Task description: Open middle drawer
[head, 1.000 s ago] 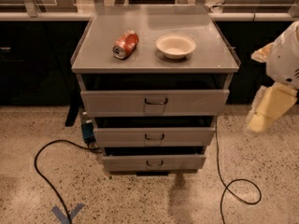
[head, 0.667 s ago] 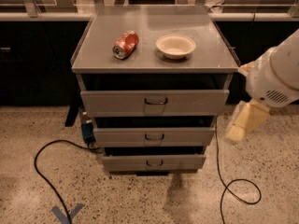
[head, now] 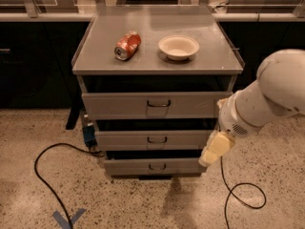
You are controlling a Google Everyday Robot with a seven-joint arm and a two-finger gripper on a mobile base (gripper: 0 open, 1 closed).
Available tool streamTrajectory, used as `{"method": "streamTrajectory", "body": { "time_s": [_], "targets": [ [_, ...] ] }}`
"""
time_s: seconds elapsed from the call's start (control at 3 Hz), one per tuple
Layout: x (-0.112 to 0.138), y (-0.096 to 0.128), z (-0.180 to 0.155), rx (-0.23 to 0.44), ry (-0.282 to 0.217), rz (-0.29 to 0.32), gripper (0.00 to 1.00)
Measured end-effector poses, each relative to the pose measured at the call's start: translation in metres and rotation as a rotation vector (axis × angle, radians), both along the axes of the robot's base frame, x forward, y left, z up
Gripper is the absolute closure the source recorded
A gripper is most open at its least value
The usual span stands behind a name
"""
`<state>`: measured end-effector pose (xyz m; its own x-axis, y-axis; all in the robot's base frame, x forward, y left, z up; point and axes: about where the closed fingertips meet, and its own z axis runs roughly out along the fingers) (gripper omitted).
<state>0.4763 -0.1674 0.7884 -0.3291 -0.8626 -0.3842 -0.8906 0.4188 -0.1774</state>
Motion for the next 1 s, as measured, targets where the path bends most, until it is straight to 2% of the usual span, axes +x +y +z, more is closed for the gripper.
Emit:
{"method": "streamTrajectory", "body": {
  "time_s": [0.33, 0.67, 1.0],
  "targets": [
    [-0.002, 0.009, -0.052, 0.078, 0.060, -0.004, 0.00],
    [-0.002, 0.009, -0.052, 0.078, 0.060, -0.004, 0.00],
    [-0.002, 0.019, -0.077, 0.092, 0.073, 0.012, 0.00]
  ]
}}
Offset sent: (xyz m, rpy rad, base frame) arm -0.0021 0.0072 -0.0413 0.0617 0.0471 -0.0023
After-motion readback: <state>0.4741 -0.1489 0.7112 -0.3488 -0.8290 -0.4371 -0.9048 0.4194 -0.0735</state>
